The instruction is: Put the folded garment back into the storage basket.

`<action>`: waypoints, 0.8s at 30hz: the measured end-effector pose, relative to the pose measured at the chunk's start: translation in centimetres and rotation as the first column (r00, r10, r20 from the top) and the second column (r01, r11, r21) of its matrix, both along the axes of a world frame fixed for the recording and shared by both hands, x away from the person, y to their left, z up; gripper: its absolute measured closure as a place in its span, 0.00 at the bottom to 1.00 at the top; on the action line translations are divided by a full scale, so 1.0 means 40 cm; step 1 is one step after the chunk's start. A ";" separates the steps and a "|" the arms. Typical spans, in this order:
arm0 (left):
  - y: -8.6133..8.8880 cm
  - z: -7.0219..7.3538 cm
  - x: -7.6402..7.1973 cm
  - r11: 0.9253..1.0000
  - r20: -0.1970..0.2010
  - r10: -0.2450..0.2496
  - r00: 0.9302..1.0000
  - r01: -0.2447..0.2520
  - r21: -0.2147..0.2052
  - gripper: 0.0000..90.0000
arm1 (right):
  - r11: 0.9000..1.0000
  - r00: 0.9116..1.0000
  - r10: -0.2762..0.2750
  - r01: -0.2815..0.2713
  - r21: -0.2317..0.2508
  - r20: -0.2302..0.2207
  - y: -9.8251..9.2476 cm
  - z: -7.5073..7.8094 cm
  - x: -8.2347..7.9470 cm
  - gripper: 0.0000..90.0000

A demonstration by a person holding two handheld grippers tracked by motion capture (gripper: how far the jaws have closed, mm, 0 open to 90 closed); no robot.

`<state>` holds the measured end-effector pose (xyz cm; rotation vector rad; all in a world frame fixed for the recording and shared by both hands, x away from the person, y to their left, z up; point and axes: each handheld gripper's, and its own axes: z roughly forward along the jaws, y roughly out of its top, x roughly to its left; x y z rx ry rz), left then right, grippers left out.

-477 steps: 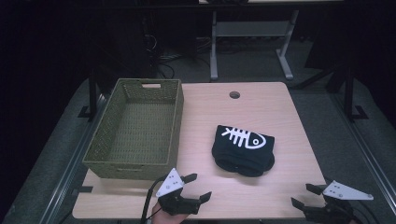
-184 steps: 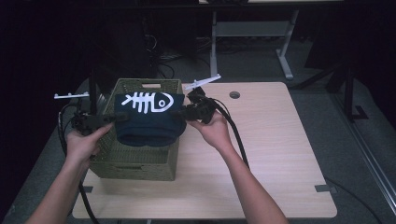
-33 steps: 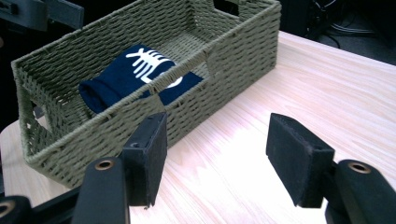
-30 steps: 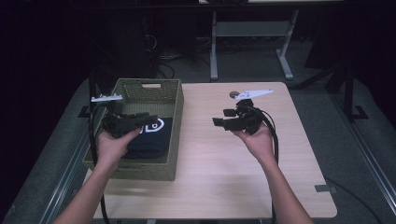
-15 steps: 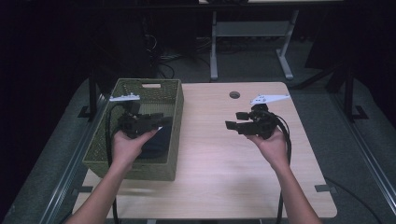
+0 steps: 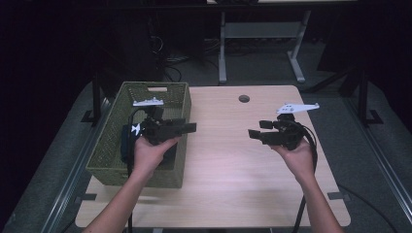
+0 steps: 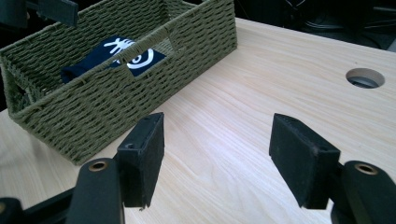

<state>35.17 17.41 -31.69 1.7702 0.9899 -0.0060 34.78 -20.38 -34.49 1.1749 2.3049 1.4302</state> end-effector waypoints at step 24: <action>-0.102 -0.024 -0.020 0.998 -0.012 -0.055 0.998 0.055 -0.001 0.31 | 0.998 0.999 -0.049 0.049 -0.037 -0.007 -0.091 -0.027 -0.051 0.35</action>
